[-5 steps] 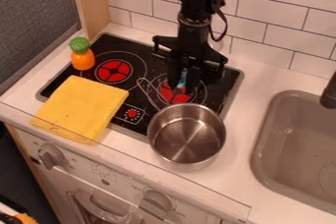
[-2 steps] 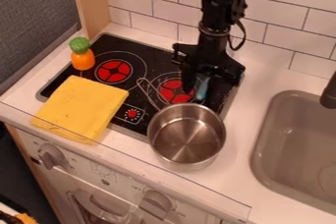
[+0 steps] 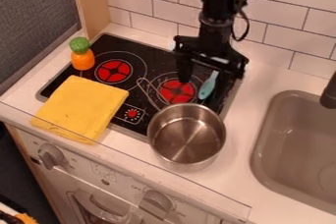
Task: Pick up the spatula and put it on the right corner of the burner
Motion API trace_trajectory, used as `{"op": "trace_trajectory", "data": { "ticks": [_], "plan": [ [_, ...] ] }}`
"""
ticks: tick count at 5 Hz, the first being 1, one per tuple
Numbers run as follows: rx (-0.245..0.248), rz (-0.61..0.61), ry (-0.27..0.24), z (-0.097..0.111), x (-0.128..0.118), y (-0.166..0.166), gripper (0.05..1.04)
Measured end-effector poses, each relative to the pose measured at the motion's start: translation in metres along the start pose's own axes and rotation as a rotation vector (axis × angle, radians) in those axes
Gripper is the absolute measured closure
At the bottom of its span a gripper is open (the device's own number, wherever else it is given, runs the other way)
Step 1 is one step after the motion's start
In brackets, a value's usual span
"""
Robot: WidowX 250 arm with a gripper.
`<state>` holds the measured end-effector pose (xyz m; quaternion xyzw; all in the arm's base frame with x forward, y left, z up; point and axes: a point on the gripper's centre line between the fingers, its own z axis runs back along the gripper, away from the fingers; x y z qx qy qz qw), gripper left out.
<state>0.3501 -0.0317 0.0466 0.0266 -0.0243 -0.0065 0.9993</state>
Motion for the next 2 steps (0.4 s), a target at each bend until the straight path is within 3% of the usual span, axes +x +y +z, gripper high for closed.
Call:
{"op": "trace_trajectory", "data": {
  "ticks": [2],
  "plan": [
    [-0.016,-0.014,-0.015,0.0045,-0.0071,0.0002,0.083]
  ]
}}
